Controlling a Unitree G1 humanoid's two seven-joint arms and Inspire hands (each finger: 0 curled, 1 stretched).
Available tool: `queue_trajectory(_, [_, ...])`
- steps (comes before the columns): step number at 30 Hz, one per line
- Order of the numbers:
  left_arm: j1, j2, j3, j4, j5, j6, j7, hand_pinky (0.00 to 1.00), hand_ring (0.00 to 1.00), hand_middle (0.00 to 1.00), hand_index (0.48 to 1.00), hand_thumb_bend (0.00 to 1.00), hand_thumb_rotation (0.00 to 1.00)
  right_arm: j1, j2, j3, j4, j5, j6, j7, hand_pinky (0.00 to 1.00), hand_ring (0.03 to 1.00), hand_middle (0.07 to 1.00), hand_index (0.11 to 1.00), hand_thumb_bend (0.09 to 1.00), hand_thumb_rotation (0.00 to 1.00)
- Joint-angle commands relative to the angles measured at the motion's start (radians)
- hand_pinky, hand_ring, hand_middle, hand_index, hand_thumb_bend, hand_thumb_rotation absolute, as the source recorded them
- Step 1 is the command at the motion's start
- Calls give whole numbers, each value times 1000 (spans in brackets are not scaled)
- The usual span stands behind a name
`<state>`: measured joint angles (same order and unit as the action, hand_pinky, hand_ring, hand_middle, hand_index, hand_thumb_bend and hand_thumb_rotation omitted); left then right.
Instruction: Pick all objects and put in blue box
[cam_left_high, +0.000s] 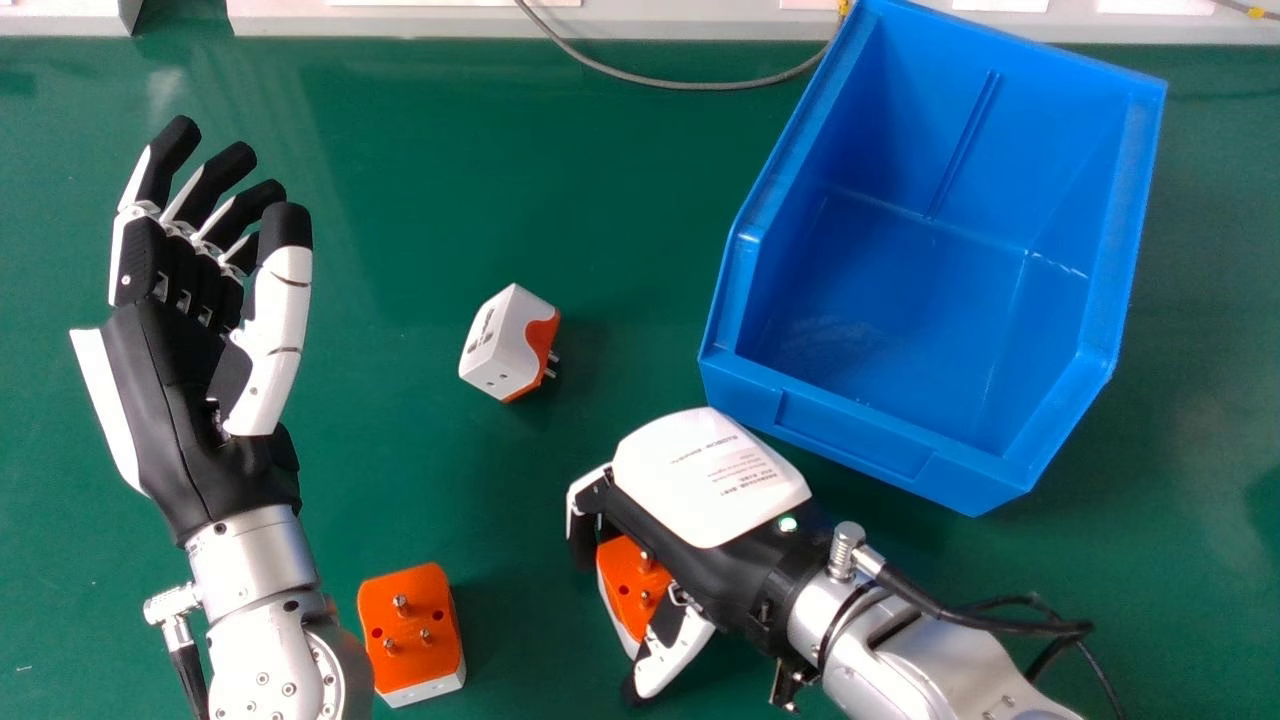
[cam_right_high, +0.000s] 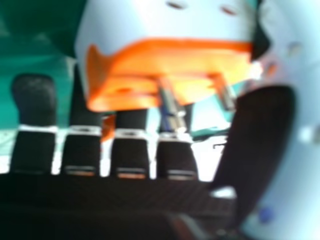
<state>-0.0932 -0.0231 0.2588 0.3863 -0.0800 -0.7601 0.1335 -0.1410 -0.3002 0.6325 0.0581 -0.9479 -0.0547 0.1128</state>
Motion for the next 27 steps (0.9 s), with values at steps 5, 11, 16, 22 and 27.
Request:
queue_trajectory(5, [-9,6,-7,-10,6,-25,-7,656,711,764,812,638,399,16,-8,4,4,14,-21,-5,246,350,453,528,517,0])
queue_trajectory(11, [-7,5,-6,-13,9,-22,-3,657,712,765,814,635,398,35,-20,-15,-45,41,-54,-20,245,356,462,532,514,0])
queue_trajectory(16, [-3,3,-4,-12,13,-24,2,658,713,766,815,636,398,75,-36,-38,-116,46,-74,-58,244,365,467,532,512,0])
queue_trajectory(22, [-2,5,-5,-6,2,-25,-7,661,715,767,815,638,402,164,-50,-118,-243,95,-122,-129,231,375,459,523,512,0])
queue_trajectory(27, [-3,5,-4,-5,1,-21,-7,661,716,767,813,643,405,212,-52,-154,-308,106,-136,-135,259,379,465,517,512,0])
